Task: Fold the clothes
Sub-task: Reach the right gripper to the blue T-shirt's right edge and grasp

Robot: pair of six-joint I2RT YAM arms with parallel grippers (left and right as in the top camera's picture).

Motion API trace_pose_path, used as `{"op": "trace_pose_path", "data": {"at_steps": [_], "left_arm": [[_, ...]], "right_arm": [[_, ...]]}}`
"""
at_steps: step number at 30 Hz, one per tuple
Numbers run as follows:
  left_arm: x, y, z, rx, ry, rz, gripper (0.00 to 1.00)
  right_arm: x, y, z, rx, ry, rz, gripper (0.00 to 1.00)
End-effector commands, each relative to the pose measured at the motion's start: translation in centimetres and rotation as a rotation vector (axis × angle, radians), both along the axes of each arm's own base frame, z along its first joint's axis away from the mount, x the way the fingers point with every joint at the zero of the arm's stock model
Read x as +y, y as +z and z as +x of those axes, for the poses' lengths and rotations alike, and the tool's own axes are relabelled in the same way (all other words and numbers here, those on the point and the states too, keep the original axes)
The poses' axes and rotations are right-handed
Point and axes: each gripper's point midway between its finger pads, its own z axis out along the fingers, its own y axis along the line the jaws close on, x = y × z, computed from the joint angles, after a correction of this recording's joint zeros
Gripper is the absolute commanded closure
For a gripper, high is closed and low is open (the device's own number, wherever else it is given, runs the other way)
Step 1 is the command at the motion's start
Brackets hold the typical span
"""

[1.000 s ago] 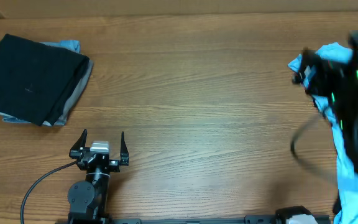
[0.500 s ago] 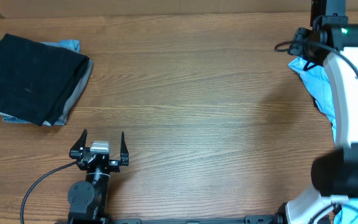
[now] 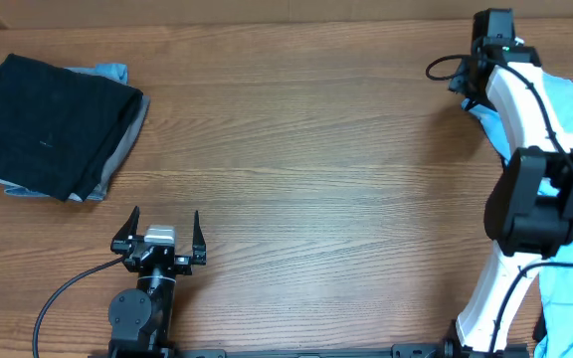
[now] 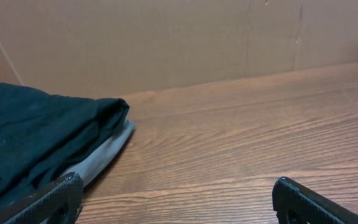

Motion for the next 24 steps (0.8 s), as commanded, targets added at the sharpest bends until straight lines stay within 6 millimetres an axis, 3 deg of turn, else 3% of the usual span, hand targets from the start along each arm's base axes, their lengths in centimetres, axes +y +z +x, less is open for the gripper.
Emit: {"op": "trace_pose_path", "data": {"at_steps": [1,10,14,21,24], "left_arm": [[0.1,0.1,0.0,-0.009,0.001,0.010,0.00],[0.1,0.1,0.0,-0.009,0.001,0.011,0.00],[0.1,0.1,0.0,-0.009,0.001,0.011,0.00],[0.1,0.1,0.0,-0.009,0.001,0.010,0.00],[0.1,0.1,0.0,-0.009,0.001,0.011,0.00]], "right_arm": [[-1.1,-2.0,0.7,0.008,-0.045,-0.050,0.37],[-1.4,-6.7,0.4,0.055,-0.113,-0.029,0.37],[-1.5,-6.8,0.6,0.043,-0.114,-0.030,0.42],[-3.1,-6.7,0.6,0.028,-0.147,-0.027,0.41],[-3.7,-7.2,0.3,0.025,-0.156,0.005,0.51]]}}
